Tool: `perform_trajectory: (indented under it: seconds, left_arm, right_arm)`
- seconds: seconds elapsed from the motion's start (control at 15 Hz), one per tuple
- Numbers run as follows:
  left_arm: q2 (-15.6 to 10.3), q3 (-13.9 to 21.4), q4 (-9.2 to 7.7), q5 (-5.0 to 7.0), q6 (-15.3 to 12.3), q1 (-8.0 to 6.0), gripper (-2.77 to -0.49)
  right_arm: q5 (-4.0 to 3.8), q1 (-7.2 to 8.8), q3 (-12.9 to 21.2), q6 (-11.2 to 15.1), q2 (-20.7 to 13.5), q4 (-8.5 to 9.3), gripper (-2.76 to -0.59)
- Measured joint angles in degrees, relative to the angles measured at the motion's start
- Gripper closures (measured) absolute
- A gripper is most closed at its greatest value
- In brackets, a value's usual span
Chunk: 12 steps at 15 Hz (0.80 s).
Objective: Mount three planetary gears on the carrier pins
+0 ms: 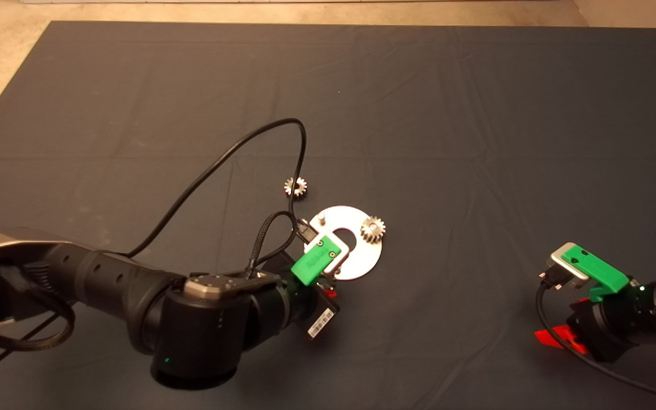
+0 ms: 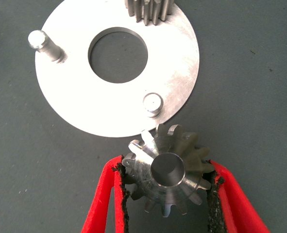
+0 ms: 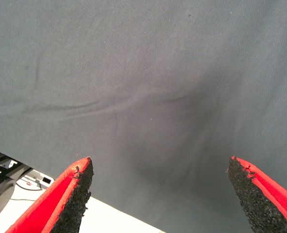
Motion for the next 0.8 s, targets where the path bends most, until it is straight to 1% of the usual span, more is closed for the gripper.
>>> perform_trajectory:
  seconds: [0.13,0.33,0.53,0.8]
  left_arm:
    - [0.58,-0.92,-0.48,-0.05,0.64,-0.22,-0.71]
    - [0.91,-2.53,-0.67,-0.02,1.7,-0.41,-0.7]
    - [1.22,-3.27,-0.78,0.02,2.46,-1.51,-0.7]
    - [1.57,-3.43,-0.86,-0.07,2.7,-2.52,-0.7]
  right_arm:
    - [0.02,0.0,0.0,0.01,0.0,0.0,-2.05]
    - [-0.02,0.0,0.0,-0.14,-0.02,0.0,-2.05]
    - [0.02,0.0,0.0,-0.22,-0.02,0.0,-2.05]
    - [0.0,-0.02,0.0,-0.3,-0.03,0.0,-2.05]
